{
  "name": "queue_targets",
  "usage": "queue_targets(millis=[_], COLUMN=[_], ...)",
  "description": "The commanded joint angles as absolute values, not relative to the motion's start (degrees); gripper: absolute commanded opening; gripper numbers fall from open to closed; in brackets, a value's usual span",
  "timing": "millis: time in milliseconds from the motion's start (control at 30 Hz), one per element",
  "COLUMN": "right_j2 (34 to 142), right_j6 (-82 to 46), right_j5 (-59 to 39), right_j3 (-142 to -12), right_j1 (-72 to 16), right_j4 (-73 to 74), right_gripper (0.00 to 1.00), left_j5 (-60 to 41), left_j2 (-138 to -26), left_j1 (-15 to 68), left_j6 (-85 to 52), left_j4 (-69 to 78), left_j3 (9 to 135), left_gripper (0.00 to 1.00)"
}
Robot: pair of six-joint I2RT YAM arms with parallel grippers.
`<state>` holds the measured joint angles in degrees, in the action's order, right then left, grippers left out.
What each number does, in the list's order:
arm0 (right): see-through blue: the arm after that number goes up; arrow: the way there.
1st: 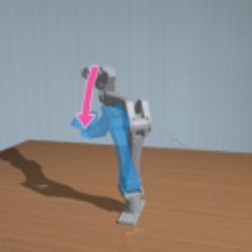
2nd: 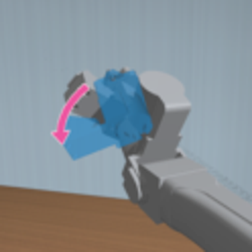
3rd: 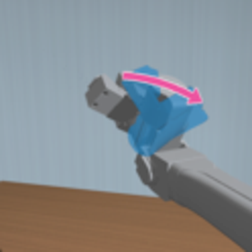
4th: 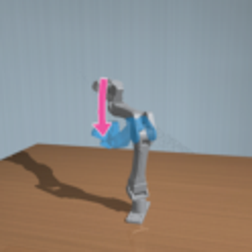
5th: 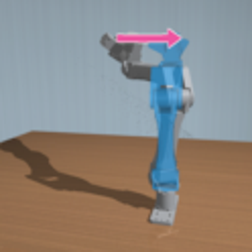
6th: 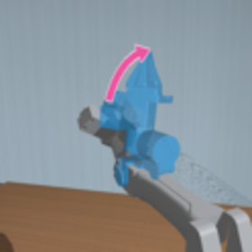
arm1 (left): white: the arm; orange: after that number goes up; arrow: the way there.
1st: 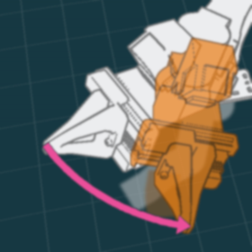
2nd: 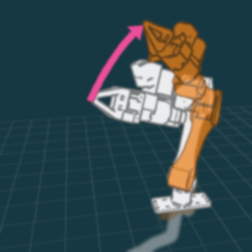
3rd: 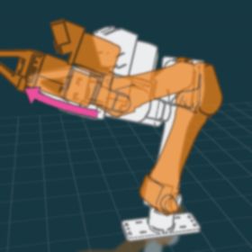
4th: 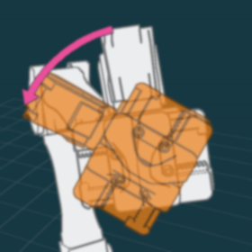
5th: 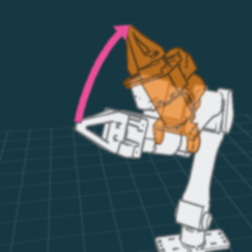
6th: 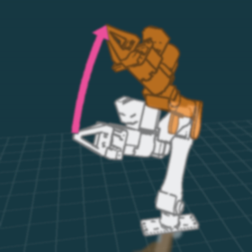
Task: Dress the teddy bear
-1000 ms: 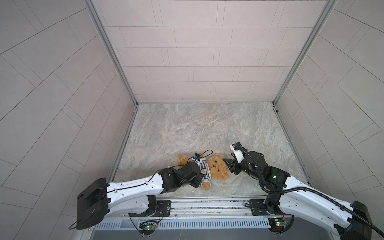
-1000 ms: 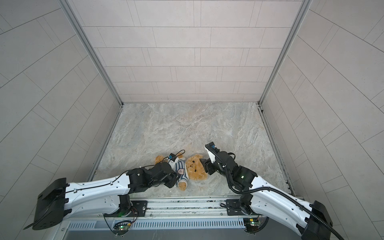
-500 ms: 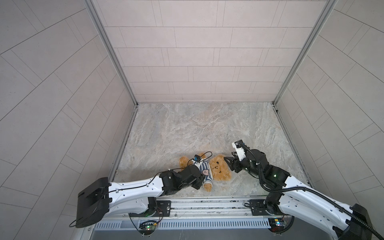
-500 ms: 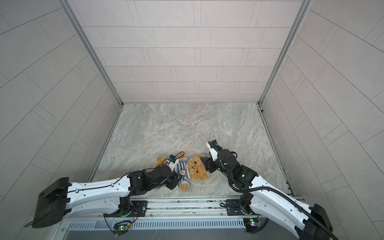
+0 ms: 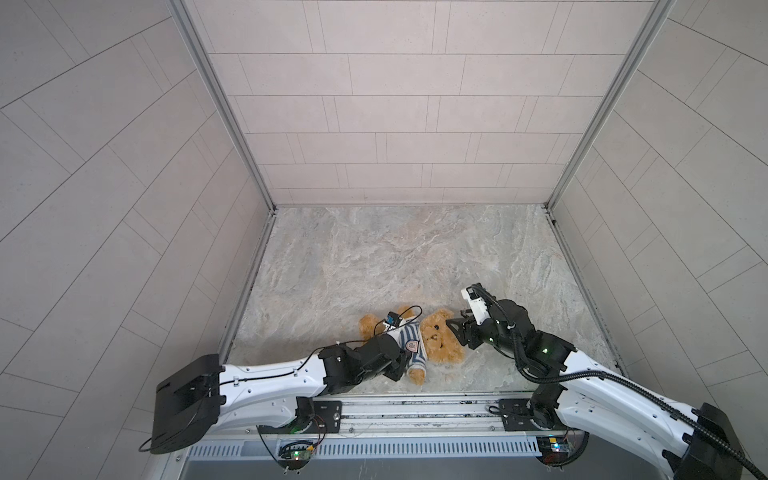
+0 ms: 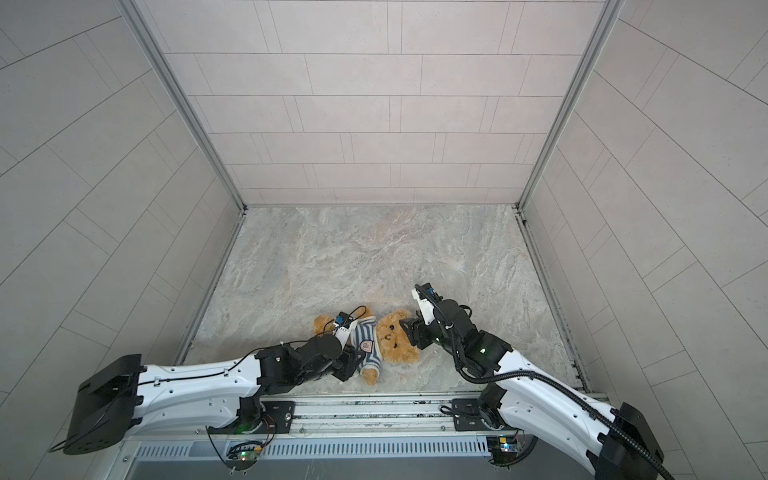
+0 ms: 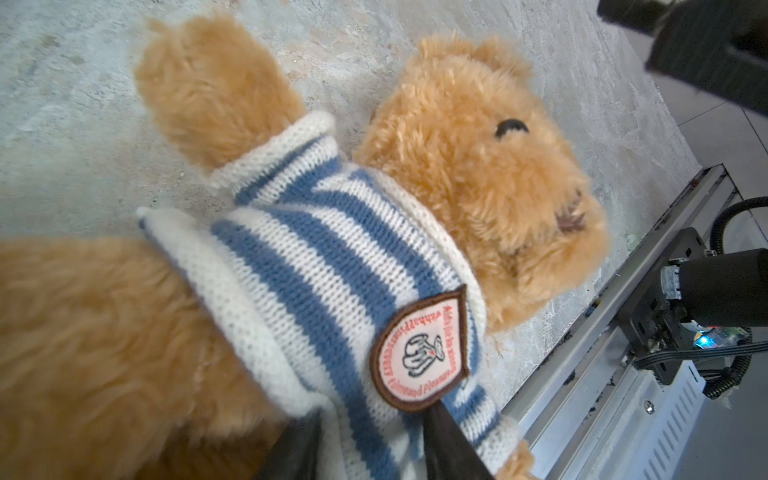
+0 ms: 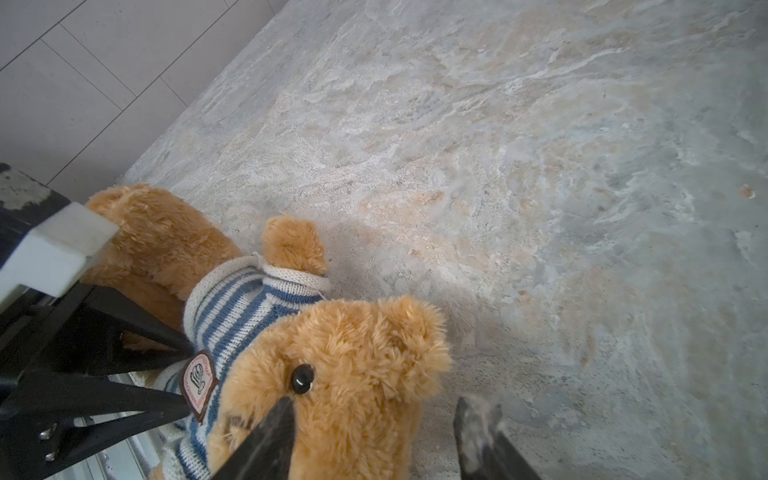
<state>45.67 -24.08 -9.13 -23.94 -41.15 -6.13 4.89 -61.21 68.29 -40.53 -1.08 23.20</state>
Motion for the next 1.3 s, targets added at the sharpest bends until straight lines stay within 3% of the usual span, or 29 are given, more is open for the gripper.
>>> queue_targets(millis=[0,333,767,867,1133,1267], right_j2=[45.1,46.3,59.1,62.3,61.3,55.8], right_j6=[-26.1,-30.4,-34.5,-35.4,-32.4,-27.2], right_j5=[-9.5,-15.7,-25.9,-28.0,-27.7,-25.8], right_j3=[-22.6,-17.9,-16.2,-16.6,-18.9,-19.1], right_j1=[-40.2,-37.0,-36.1,-36.0,-35.9,-35.9], right_j4=[-4.8,0.0,15.7,19.2,15.7,14.0], right_gripper=[0.64,0.64,0.60,0.51,0.04,0.00], left_j5=[3.5,3.6,3.4,3.5,3.9,4.7], left_j2=[-62.1,-62.2,-63.4,-63.3,-59.0,-54.2], left_j1=[68.6,68.7,68.9,68.9,68.9,68.4], left_j6=[-41.6,-41.9,-41.5,-41.5,-42.2,-42.2], left_j4=[-4.1,-3.3,-2.6,-2.5,-5.4,-11.3], left_j3=[21.0,20.1,20.4,20.5,21.4,23.6], left_gripper=[0.44,0.44,0.44,0.44,0.46,0.56])
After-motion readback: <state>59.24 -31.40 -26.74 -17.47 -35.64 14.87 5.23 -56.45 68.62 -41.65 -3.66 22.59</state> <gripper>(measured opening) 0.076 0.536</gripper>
